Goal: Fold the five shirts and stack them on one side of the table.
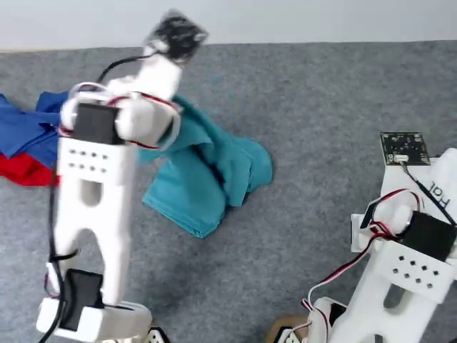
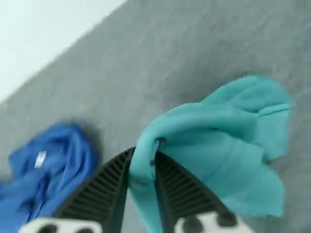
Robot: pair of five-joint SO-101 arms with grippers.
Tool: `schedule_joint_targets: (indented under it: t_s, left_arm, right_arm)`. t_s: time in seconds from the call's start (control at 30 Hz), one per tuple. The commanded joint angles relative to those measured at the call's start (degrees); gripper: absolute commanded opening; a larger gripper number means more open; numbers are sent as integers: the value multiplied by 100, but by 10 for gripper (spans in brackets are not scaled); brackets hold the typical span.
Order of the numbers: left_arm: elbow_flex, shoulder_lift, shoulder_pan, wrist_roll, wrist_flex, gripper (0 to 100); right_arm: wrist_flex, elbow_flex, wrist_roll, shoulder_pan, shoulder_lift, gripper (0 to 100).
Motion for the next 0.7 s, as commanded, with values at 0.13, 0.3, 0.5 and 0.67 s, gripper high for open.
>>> schedule_joint_targets:
  t_s: [0.13, 0.3, 0.5, 0.67]
  left_arm:
    - [778, -53, -1820, -1275, -185, 2]
    - [1578, -53, -2716, -2110, -193, 2]
    - [2352, -53, -3719, -2813, -651, 2]
    - [2422, -62, -4070, -3015, -730, 32]
  right_arm:
    - [242, -35, 9, -31, -84, 9]
    - [242, -35, 9, -40, -75, 9]
    - [242, -35, 9, -48, -75, 9]
    - [242, -35, 9, -48, -75, 9]
